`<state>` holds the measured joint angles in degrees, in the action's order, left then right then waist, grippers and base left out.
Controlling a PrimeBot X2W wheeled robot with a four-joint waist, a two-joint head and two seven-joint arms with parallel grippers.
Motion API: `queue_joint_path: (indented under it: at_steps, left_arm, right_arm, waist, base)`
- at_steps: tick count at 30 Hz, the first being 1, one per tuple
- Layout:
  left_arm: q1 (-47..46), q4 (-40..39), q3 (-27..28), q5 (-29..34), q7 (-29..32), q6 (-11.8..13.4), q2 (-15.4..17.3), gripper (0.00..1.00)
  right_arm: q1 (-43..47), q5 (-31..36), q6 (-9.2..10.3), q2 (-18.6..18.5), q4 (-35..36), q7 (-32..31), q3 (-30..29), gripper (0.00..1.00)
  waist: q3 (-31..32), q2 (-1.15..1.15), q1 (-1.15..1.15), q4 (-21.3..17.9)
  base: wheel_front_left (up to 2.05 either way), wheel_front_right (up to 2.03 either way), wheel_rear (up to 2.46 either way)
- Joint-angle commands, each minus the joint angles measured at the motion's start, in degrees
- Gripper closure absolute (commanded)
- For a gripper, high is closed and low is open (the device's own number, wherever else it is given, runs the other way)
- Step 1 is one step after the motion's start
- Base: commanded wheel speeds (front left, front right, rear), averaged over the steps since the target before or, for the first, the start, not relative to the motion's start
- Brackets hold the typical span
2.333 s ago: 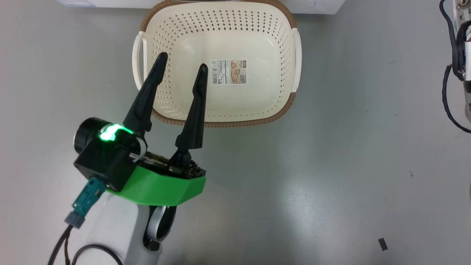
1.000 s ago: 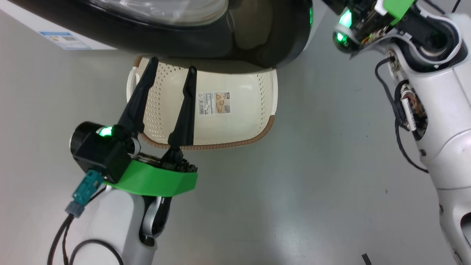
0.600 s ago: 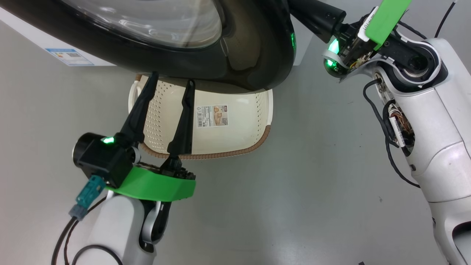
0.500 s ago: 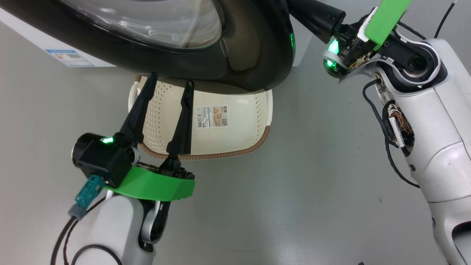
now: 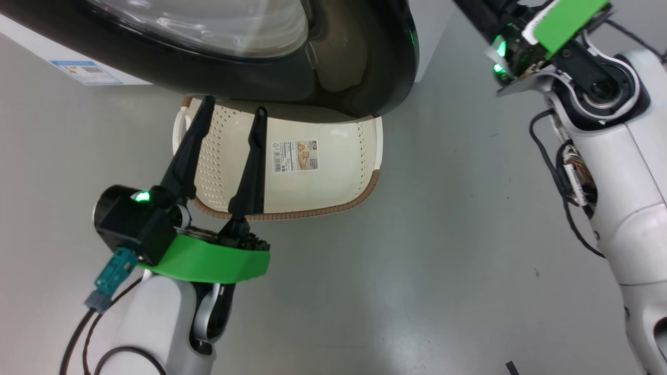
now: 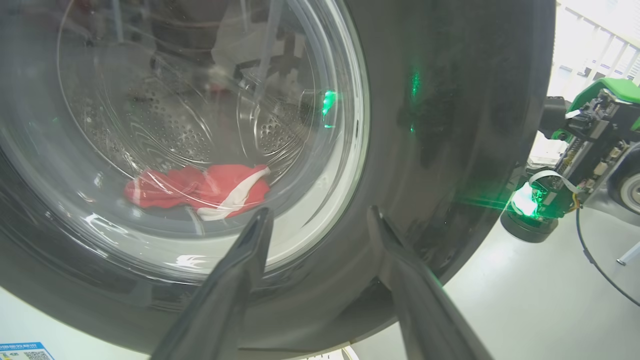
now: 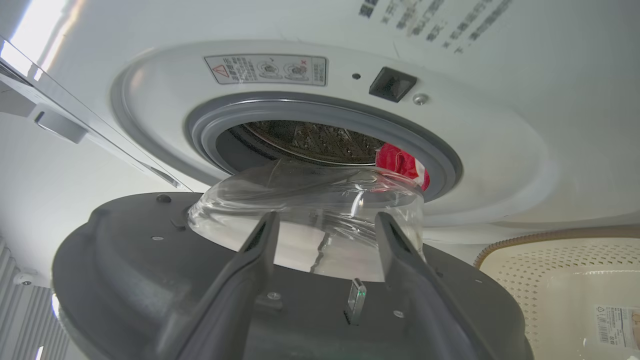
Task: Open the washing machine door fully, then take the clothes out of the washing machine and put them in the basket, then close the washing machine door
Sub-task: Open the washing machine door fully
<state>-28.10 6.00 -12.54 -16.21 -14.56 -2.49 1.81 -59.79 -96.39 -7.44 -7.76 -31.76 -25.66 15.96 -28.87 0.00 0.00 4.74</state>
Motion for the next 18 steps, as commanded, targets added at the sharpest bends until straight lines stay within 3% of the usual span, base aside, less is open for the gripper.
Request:
queue_joint_path:
  at_steps: [1, 11, 18]
  left_arm:
    - [0.41, -2.04, 2.23, -0.34, -0.44, 0.37, 1.07, 0.00]
    - [0.59, -3.46, 3.35, -0.28, -0.44, 1.14, 1.07, 0.00]
    - [1.19, -3.88, 4.26, 0.42, -0.44, 0.95, 1.07, 0.00]
  right_arm:
    - [2.19, 2.52, -0.05, -0.35, 3.02, 2.29, -0.21, 0.00]
    - [10.77, 21.61, -0.05, -8.16, 12.89, 20.10, 3.18, 0.00]
    - [15.70, 32.88, -0.05, -11.00, 14.30, 29.47, 6.86, 0.00]
  waist:
    - [-0.43, 0.00, 0.00, -0.23]
    - [-1.25, 0.00, 0.00, -0.74]
    - [-1.05, 0.00, 0.00, -1.70]
  base:
    - [0.00, 0.00, 0.00]
    - [0.00, 0.00, 0.00]
    - [0.00, 0.00, 0.00]
